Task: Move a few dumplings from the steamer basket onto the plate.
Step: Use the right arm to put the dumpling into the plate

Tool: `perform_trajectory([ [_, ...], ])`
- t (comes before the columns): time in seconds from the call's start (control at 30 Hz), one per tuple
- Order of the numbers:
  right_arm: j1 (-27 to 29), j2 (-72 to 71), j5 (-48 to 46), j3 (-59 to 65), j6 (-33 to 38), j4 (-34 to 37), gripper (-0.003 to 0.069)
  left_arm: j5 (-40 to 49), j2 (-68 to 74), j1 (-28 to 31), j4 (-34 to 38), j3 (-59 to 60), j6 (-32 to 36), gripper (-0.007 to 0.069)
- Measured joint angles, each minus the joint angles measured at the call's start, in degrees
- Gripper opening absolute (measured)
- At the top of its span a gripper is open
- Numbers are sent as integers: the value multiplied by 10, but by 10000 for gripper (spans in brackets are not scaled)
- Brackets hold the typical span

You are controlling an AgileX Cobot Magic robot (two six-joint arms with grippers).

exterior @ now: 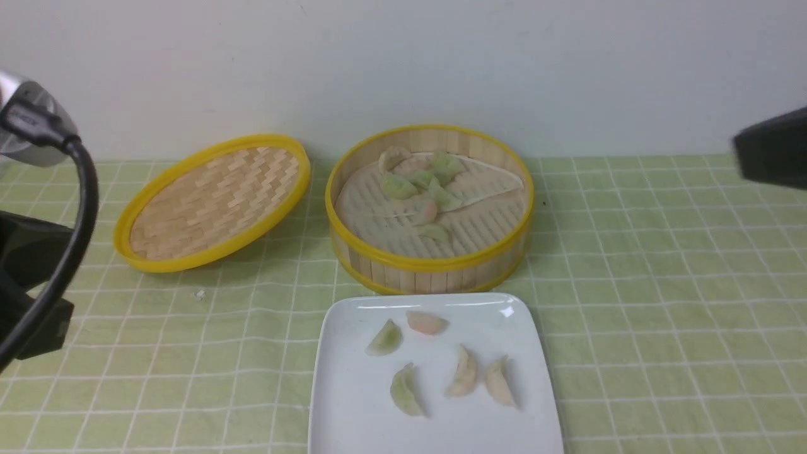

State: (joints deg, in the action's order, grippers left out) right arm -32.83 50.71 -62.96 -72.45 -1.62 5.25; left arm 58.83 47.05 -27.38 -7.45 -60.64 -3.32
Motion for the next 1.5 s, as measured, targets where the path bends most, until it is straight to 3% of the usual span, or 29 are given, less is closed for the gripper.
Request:
perform_trajectory([
  [0.3, 0, -386, 298, 301, -33, -64, -15, -55, 0, 0, 3, 0, 0, -6],
  [0.6, 0, -516, 476, 421, -89, -104, -15, -84, 0, 0, 17, 0, 0, -6],
  [1.5, 0, -518, 491, 423, -90, -110, -15, -67, 1, 0, 19, 0, 2, -6],
])
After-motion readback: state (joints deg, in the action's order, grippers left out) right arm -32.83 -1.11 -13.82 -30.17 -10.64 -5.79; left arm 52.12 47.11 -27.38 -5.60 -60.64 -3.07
